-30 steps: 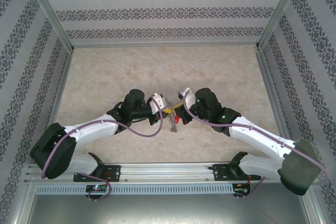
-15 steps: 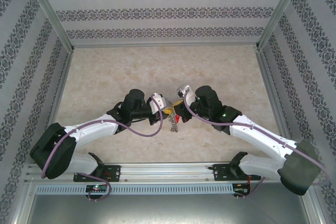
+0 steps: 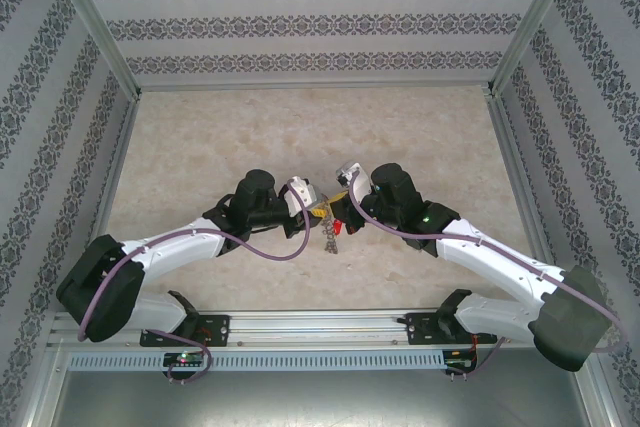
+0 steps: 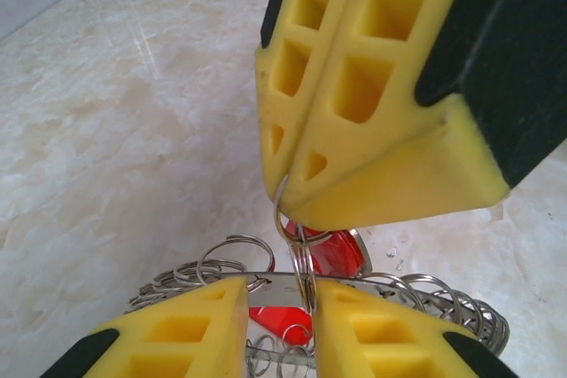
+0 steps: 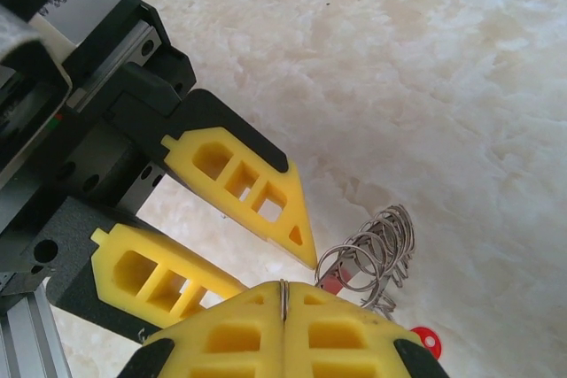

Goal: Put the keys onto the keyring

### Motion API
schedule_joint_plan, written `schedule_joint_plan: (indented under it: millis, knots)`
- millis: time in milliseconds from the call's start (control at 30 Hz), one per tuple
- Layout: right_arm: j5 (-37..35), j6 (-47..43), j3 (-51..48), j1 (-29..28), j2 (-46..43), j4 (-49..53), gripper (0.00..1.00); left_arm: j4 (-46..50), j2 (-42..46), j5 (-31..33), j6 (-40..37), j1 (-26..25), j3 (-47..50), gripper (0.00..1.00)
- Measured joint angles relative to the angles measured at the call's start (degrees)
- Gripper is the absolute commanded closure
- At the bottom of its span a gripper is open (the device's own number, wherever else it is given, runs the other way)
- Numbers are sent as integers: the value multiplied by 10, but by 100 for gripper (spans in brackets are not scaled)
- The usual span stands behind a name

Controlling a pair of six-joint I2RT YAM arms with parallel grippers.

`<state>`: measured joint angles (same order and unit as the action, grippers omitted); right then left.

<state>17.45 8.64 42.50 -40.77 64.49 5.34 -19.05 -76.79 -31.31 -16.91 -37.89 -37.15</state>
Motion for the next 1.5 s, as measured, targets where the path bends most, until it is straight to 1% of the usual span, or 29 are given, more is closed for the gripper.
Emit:
schedule_joint_plan:
  millis: [467,900,1033,1100,1133,1500]
  knots:
    - [0,0,1,0,3,0,100,0,5,1,2,0,0,73]
    - [7,0,3,0,4,0,100,0,2,1,2,0,0,83]
    - [9,0,3,0,5,0,100,0,1,1,2,0,0,92]
    - [8,0,3,0,5,0,100,1,1,0,2,0,0,99]
    - [8,0,3,0,5,0,100,2,1,0,2,0,0,100]
    - [-15,5,-7,9,-2,2,100,2,1,3,2,0,0,100]
